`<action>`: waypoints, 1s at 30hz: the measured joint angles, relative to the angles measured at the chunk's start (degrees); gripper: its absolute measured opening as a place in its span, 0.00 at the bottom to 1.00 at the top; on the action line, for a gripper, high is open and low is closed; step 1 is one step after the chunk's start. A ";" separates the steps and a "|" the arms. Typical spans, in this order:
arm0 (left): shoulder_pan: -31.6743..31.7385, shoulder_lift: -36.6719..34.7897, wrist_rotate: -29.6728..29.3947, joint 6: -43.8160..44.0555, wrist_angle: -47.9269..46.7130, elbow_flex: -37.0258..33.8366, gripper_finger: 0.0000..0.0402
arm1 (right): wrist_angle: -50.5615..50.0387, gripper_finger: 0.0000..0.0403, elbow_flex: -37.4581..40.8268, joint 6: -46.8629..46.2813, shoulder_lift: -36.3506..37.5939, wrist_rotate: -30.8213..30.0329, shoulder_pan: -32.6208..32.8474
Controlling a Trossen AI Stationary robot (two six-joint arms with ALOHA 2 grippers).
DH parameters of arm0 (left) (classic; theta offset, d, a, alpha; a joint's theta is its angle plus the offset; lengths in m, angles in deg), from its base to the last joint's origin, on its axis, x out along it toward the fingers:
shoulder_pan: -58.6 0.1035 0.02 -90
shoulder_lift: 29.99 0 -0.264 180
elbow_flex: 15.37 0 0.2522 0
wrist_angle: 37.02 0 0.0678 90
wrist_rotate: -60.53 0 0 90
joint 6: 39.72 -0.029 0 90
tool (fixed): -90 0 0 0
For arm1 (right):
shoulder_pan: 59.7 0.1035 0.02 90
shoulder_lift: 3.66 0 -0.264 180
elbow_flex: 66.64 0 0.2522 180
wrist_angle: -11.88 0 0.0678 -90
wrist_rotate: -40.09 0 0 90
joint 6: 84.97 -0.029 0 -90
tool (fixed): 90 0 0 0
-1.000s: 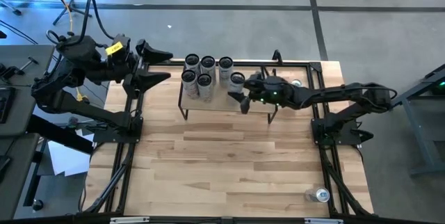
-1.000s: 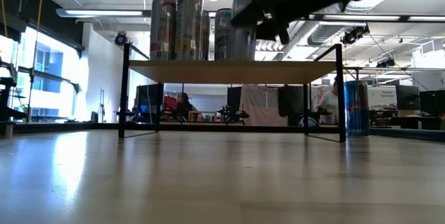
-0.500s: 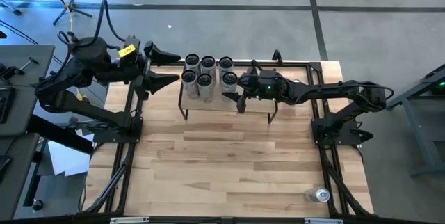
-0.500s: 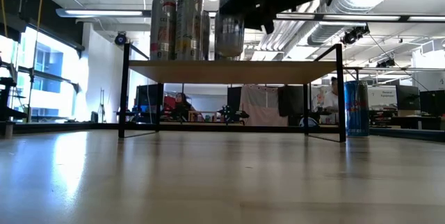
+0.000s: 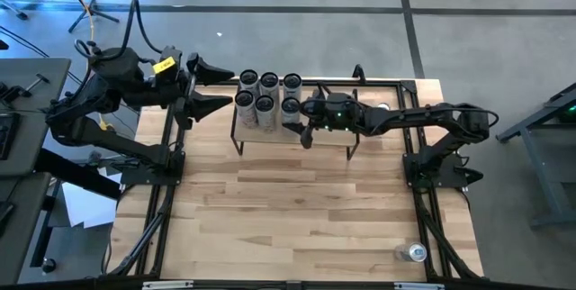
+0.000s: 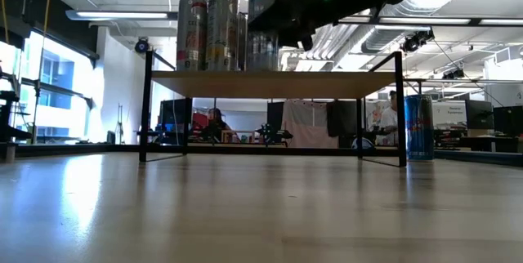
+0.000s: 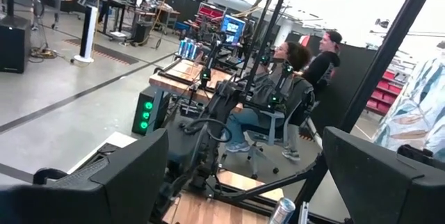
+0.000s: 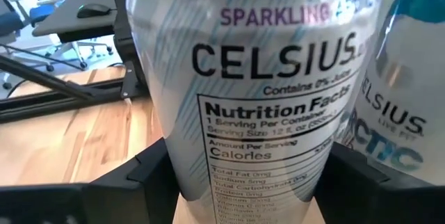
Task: Place canned beverage on shelf
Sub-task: Put the white blue soda can on the shelf aligned with the other white blue soda can
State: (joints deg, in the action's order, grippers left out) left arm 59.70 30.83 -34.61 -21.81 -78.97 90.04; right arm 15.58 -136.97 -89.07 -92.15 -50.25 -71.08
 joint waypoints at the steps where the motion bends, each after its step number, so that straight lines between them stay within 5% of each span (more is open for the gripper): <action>1: 0.00 -0.02 0.04 0.02 0.04 0.00 0.87 | 0.15 0.62 -0.05 0.04 -0.07 -0.01 0.00; 18: 0.00 0.00 0.04 0.02 0.26 0.00 0.87 | -0.85 0.71 -0.42 0.20 -0.29 -4.39 0.00; 30: 0.00 -0.02 0.02 -0.02 0.23 0.00 0.87 | 0.48 0.71 -0.42 2.03 -0.29 0.74 0.00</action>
State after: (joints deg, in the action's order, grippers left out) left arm 59.70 30.81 -34.59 -21.83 -78.73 90.04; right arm 16.07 -137.39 -87.03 -92.43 -49.51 -71.08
